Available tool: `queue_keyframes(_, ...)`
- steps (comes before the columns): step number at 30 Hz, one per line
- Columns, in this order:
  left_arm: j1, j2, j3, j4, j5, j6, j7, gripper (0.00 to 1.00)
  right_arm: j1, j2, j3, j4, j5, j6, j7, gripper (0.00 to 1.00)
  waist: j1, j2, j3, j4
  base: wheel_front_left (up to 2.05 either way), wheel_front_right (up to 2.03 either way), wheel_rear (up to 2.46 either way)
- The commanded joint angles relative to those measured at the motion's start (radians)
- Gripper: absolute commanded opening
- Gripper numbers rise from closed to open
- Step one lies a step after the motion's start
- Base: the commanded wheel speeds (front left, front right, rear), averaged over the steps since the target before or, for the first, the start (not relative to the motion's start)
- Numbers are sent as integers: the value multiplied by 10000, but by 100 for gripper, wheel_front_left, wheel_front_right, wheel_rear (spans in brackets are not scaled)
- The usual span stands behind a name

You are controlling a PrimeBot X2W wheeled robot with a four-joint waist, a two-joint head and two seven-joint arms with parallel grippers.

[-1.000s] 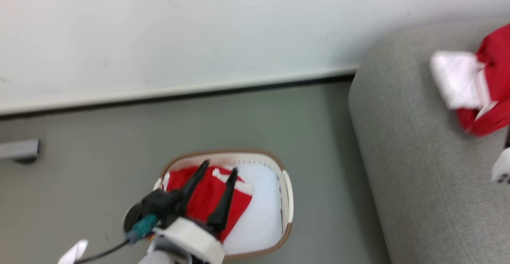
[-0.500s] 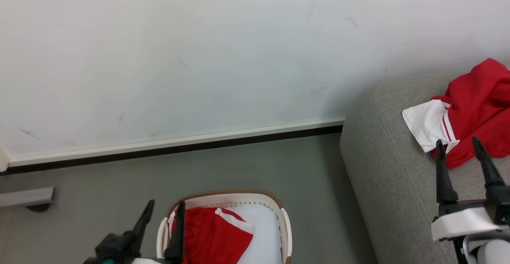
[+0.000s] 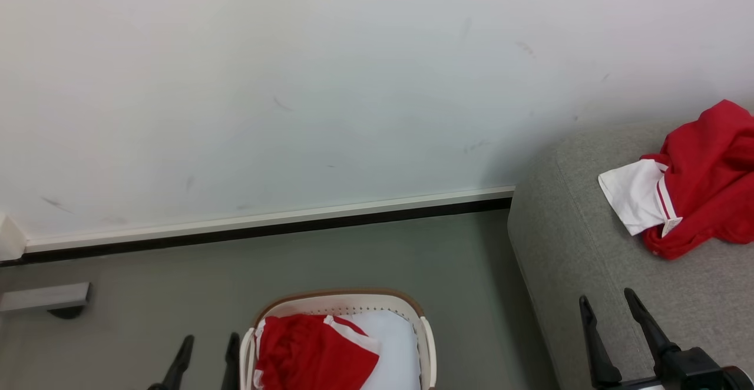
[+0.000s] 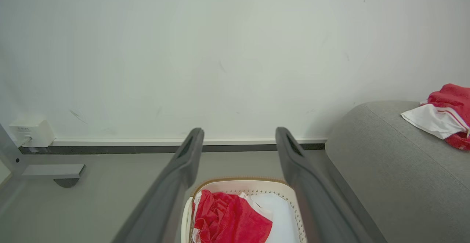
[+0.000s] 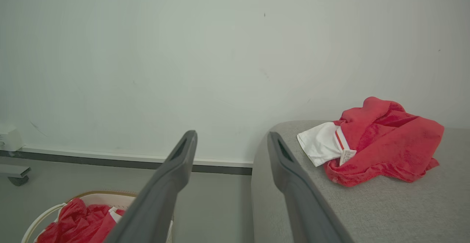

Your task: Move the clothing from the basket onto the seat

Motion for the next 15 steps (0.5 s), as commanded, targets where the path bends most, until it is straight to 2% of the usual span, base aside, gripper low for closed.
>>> queue_keyframes(1, 191, -47, 235, 30, 208, -145, -3, 100, 165, -32, 33, 50, 89, -25, -2, 100, 2, 0, 4, 23, 0, 0, 0)
queue_keyframes(8, 202, -365, 841, 159, 629, -675, -3, 100, 254, -32, 127, 73, 316, -25, -2, 100, 2, 0, 74, 153, 0, 0, 0)
queue_keyframes(15, 158, -595, 1116, 170, 868, -915, -2, 100, 113, -35, 156, 84, 303, -25, -2, 100, 2, 0, 110, 131, 0, 0, 0)
